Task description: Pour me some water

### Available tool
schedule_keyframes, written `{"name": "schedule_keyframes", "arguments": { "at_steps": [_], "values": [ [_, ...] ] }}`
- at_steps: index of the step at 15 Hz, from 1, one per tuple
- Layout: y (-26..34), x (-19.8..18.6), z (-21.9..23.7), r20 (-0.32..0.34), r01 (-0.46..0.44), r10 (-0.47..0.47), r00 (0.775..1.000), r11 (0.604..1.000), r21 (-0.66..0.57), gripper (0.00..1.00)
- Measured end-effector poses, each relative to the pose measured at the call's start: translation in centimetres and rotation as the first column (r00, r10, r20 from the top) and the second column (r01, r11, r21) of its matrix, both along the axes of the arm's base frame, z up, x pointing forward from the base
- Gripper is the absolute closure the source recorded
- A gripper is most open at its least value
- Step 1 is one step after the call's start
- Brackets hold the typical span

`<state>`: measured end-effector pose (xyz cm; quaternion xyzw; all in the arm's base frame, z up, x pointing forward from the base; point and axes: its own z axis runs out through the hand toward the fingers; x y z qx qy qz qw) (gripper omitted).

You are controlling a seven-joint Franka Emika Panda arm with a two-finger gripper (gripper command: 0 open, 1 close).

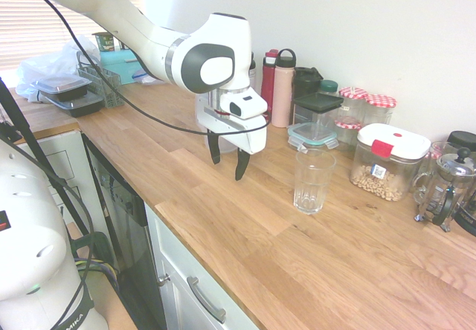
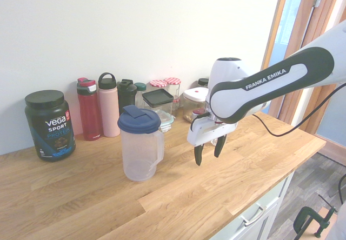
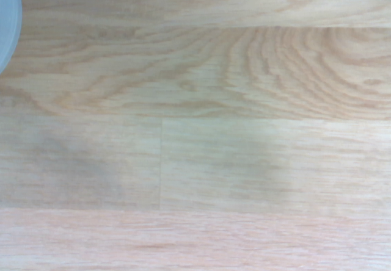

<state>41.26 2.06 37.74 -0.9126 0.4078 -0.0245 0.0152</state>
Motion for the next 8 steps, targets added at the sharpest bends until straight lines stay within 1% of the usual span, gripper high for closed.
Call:
{"name": "schedule_keyframes", "arguments": {
  "at_steps": [2,4,6,8],
  "values": [
    [0.0,0.0,0.1,0.001,-0.005,0.005,1.0,1.0,0.001,0.0],
    [1.0,-0.3,1.8,0.033,-0.022,0.022,0.999,1.0,0.005,0.0],
    [3.5,-2.1,5.9,0.09,-0.067,0.067,0.994,0.998,0.003,0.0],
    [6.8,-5.0,10.1,0.149,-0.119,0.118,0.982,0.993,-0.001,0.0]
  ]
}}
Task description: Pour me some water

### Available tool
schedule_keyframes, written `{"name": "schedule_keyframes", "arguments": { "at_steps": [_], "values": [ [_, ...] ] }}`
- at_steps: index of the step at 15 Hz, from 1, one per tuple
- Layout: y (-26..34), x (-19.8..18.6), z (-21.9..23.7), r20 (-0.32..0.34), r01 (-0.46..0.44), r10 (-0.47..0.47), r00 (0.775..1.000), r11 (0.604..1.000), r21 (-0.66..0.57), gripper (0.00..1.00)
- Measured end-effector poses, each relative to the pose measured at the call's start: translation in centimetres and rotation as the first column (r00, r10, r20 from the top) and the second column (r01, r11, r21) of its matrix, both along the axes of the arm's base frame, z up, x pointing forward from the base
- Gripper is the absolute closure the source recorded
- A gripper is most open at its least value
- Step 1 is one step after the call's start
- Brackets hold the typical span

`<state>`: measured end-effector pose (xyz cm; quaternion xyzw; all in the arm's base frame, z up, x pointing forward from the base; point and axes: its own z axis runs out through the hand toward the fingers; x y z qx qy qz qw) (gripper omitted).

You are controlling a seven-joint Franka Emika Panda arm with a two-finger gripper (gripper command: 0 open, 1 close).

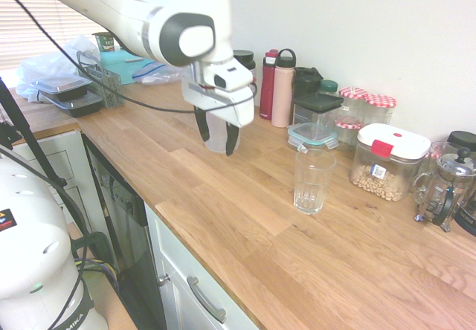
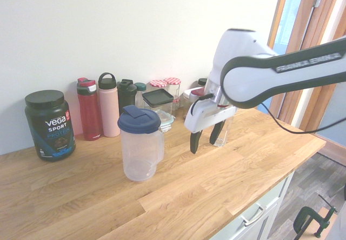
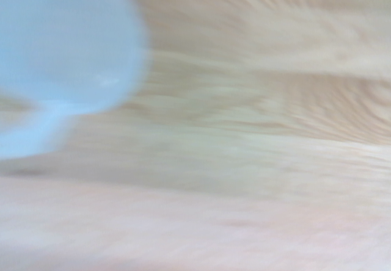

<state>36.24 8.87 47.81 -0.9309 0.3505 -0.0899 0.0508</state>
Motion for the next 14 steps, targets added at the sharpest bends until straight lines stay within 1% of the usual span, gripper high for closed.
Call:
{"name": "schedule_keyframes", "arguments": {
  "at_steps": [2,3,4,5,6,8,9,11,14],
  "values": [
    [3.9,-2.6,2.7,0.078,-0.071,0.072,0.994,0.997,-0.012,0.0],
    [5.8,-3.1,3.0,0.12,-0.091,0.093,0.988,0.996,-0.024,0.0],
    [7.5,-3.1,2.9,0.174,-0.094,0.098,0.98,0.995,-0.029,0.0],
    [9.0,-2.8,2.2,0.213,-0.094,0.098,0.972,0.995,-0.028,0.0],
    [10.0,-2.3,1.2,0.232,-0.093,0.099,0.968,0.995,-0.034,0.0],
    [10.5,-0.5,-0.9,0.249,-0.065,0.073,0.966,0.997,-0.042,0.0],
    [10.1,0.7,-1.6,0.255,-0.043,0.053,0.965,0.998,-0.044,1.0],
    [9.6,2.9,-2.4,0.255,-0.015,0.024,0.967,0.999,-0.037,1.0],
    [10.2,5.1,-2.9,0.24,-0.026,0.03,0.97,0.999,-0.018,1.0]
  ]
}}
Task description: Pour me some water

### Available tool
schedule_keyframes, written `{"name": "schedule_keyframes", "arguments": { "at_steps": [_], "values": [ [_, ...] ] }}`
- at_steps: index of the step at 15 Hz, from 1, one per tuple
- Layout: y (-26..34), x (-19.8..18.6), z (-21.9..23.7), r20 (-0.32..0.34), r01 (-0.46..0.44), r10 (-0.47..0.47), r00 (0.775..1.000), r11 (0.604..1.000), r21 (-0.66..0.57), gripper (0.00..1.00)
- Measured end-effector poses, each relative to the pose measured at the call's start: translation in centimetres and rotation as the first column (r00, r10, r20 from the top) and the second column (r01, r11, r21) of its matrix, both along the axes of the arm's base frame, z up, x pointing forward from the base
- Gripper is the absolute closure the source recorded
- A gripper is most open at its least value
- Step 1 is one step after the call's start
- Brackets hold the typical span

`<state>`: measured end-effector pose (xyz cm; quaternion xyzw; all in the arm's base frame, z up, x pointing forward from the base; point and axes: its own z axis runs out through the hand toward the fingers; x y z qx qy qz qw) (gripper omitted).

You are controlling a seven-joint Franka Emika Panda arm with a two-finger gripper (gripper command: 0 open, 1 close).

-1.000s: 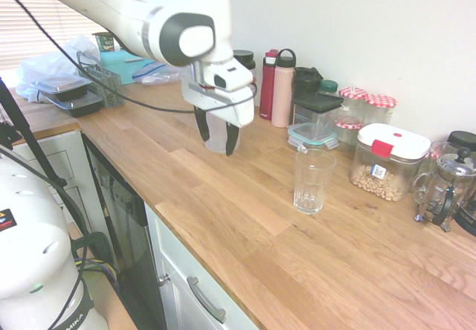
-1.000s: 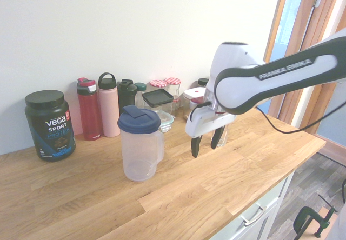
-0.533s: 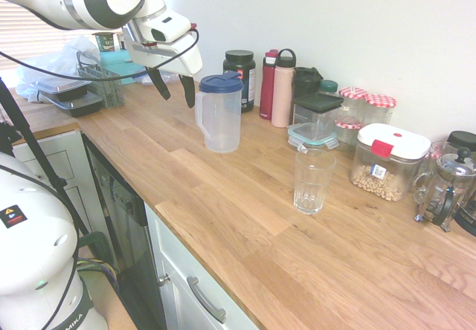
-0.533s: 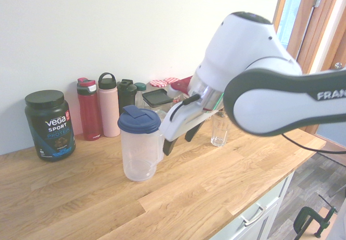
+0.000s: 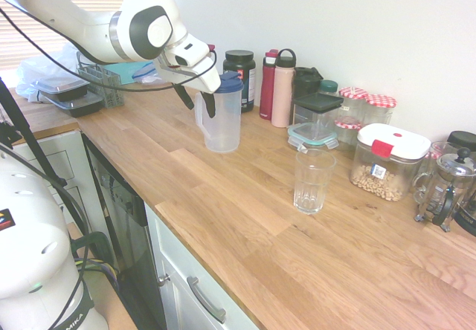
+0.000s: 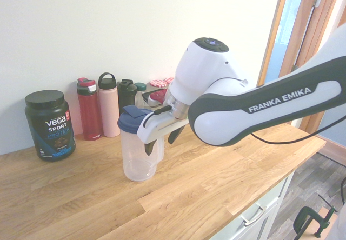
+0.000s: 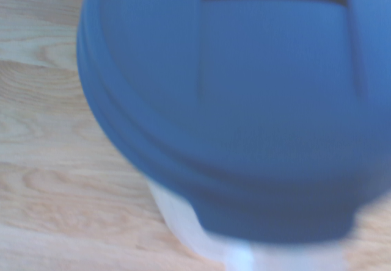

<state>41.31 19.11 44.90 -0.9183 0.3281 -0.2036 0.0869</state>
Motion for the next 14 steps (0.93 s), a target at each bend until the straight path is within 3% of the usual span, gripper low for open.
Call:
{"name": "schedule_keyframes", "arguments": {
  "at_steps": [14],
  "values": [
    [1.14,0.29,0.16,0.007,-0.02,0.02,1.0,1.0,-0.005,1.0]
  ]
}}
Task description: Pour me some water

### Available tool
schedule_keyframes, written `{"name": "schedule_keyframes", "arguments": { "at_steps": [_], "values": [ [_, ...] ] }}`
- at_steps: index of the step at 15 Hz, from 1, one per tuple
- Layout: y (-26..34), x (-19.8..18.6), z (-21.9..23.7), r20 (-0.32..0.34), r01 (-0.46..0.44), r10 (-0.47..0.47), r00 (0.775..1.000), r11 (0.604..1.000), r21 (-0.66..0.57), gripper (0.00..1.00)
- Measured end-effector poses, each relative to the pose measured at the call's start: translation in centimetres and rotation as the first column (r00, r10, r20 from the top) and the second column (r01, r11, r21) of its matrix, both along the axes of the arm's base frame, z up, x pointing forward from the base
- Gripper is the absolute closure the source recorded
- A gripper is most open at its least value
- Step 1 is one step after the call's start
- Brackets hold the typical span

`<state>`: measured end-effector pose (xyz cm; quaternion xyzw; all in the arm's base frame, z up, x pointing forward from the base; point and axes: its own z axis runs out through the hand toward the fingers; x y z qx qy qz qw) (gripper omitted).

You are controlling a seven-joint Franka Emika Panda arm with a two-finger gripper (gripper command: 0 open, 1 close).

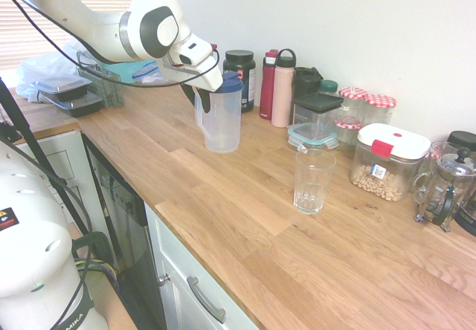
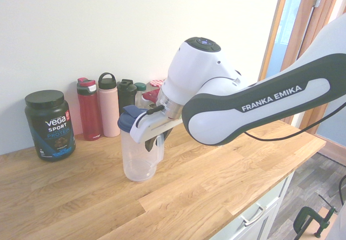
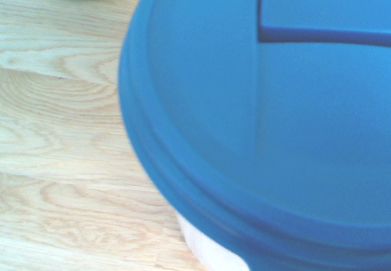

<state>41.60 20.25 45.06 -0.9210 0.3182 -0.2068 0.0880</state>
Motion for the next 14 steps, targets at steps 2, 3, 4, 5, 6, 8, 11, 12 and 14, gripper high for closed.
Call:
{"name": "schedule_keyframes", "arguments": {
  "at_steps": [2,3,4,5,6,8,11,12,14],
  "values": [
    [0.2,-0.2,-0.2,-0.004,-0.002,0.002,1.0,1.0,0.0,1.0],
    [0.2,-0.2,-0.3,-0.006,-0.001,0.001,1.0,1.0,0.001,1.0],
    [0.1,-0.2,-0.3,-0.007,0.001,-0.001,1.0,1.0,0.001,1.0],
    [0.0,-0.2,-0.3,-0.007,0.003,-0.003,1.0,1.0,0.002,1.0],
    [-0.1,-0.3,-0.4,-0.007,0.005,-0.005,1.0,1.0,0.002,1.0],
    [-0.7,-0.9,-0.2,-0.004,0.016,-0.016,1.0,1.0,0.002,1.0],
    [-2.1,-3.8,1.7,0.005,0.029,-0.029,1.0,1.0,-0.003,1.0],
    [-2.7,-5.2,3.0,0.005,0.027,-0.027,1.0,1.0,0.004,1.0],
    [-4.8,-7.9,5.8,-0.016,0.032,-0.032,0.999,0.999,0.018,1.0]
  ]
}}
